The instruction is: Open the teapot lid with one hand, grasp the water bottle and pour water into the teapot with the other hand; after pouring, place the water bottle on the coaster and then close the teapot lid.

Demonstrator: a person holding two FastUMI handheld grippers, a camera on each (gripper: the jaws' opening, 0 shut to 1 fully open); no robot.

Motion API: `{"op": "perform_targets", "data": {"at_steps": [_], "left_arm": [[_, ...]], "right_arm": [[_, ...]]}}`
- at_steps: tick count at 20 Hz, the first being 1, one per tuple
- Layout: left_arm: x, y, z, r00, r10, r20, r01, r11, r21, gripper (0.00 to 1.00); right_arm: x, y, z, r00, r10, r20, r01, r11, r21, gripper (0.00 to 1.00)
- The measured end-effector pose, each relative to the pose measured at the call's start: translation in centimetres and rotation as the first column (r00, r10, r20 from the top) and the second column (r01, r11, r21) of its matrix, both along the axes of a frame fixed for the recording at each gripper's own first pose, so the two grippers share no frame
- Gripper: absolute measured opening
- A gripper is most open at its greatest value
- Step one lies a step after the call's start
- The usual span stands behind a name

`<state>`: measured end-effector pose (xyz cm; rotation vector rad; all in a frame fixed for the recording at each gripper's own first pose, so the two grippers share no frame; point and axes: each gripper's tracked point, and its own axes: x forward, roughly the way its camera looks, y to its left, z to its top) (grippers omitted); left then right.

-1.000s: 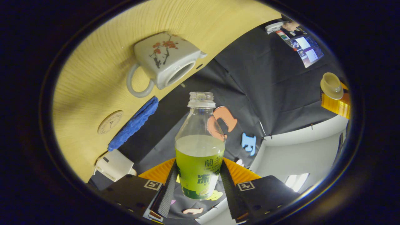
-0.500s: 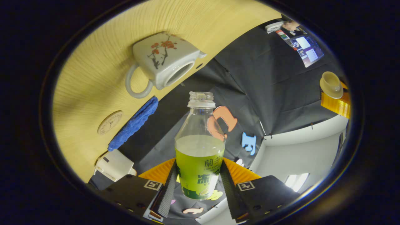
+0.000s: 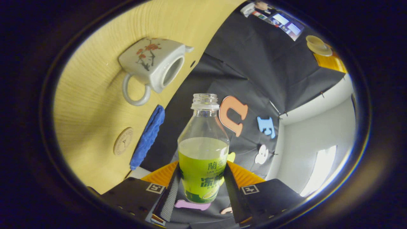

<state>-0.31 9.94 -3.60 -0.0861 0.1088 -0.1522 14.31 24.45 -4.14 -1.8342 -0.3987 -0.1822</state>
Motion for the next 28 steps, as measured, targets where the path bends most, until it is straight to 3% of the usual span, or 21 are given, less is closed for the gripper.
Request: {"op": "perform_targets", "data": {"at_steps": [2, 4, 9, 14, 18, 21, 24, 27, 28], "left_arm": [[0.1, 0.0, 0.1, 1.000, -0.003, 0.005, 0.003, 1.000, 0.001, 0.03], [0.2, 0.1, -0.1, 1.000, -0.001, 0.004, 0.001, 1.000, 0.002, 0.03], [0.4, 0.0, -0.3, 1.000, 0.000, -0.008, 0.000, 1.000, -0.002, 0.03], [0.2, 0.2, -0.3, 1.000, 0.007, -0.006, -0.007, 1.000, 0.003, 0.03], [0.2, 0.0, -0.1, 1.000, -0.001, -0.001, 0.001, 1.000, 0.001, 0.03], [0.3, -0.1, -0.3, 1.000, 0.003, -0.006, -0.003, 1.000, 0.009, 0.03], [0.3, 0.4, -0.4, 1.000, 0.022, -0.006, -0.022, 0.999, 0.027, 0.03], [0.2, 0.0, -0.2, 1.000, 0.016, -0.001, -0.016, 1.000, 0.024, 0.03], [0.2, 0.0, -0.2, 1.000, 0.015, -0.002, -0.015, 1.000, 0.025, 0.03]], "right_arm": [[0.6, -2.3, -0.7, 0.999, 0.002, -0.054, 0.007, 0.987, 0.158, 0.74], [0.9, -3.1, -0.6, 0.994, 0.025, -0.105, 0.010, 0.948, 0.319, 0.74], [2.2, -4.6, -0.5, 0.974, 0.123, -0.190, 0.023, 0.783, 0.622, 0.74], [4.1, -6.6, -1.2, 0.937, 0.222, -0.271, 0.122, 0.517, 0.847, 0.72], [6.3, -8.7, -2.0, 0.912, 0.287, -0.294, 0.223, 0.253, 0.941, 0.72], [7.8, -9.5, -2.7, 0.897, 0.335, -0.289, 0.282, 0.069, 0.957, 0.74], [8.9, -9.8, -3.2, 0.885, 0.379, -0.271, 0.313, -0.055, 0.948, 0.73], [10.2, -9.6, -3.6, 0.875, 0.429, -0.225, 0.353, -0.246, 0.903, 0.72], [10.6, -9.5, -3.7, 0.874, 0.436, -0.216, 0.364, -0.291, 0.885, 0.73]]}}
